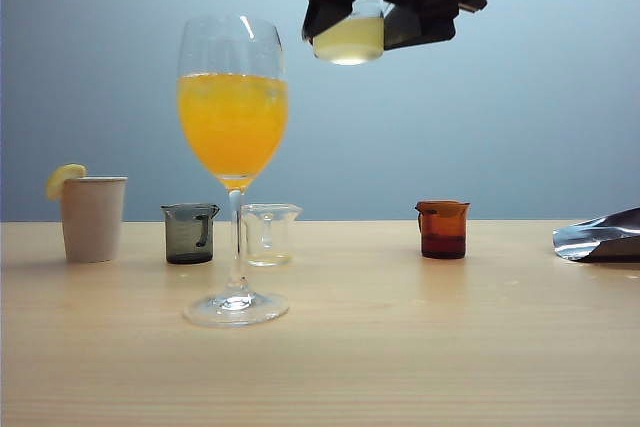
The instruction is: Pick up the third measuring cup from the left, pour the pineapple juice inside into the goblet, and finally put the measuring cup back in its original place.
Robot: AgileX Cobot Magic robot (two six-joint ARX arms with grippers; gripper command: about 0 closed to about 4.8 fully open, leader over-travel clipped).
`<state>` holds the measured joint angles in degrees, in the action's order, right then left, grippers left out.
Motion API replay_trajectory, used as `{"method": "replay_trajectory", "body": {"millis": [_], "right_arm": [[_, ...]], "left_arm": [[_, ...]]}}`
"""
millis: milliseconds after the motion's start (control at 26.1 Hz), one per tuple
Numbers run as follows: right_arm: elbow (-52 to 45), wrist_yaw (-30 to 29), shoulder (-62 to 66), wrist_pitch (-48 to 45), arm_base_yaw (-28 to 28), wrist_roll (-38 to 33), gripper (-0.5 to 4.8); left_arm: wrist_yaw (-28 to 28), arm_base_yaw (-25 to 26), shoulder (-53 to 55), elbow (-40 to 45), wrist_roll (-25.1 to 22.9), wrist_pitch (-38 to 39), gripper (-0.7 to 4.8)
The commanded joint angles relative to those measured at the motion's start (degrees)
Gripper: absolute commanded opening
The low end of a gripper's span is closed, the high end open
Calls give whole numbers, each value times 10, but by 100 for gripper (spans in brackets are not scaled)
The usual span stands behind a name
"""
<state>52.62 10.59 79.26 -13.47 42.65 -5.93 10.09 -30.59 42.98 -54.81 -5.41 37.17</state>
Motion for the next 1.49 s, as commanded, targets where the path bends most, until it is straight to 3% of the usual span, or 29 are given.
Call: {"method": "replay_trajectory", "body": {"millis": [38,153,688,1492], "right_arm": [[-15,0,-33,-16,18,6,209],[-28,0,-52,-10,39,35,210],[-27,-2,-54,-17,42,39,209],[-6,-43,-54,3,43,203,209]], "left_arm": [[2,0,-1,-2,-1,-4,-5],[2,0,-1,-2,-1,-4,-5],[2,0,-1,-2,-1,-4,-5],[2,0,-1,-2,-1,-4,-5]]}}
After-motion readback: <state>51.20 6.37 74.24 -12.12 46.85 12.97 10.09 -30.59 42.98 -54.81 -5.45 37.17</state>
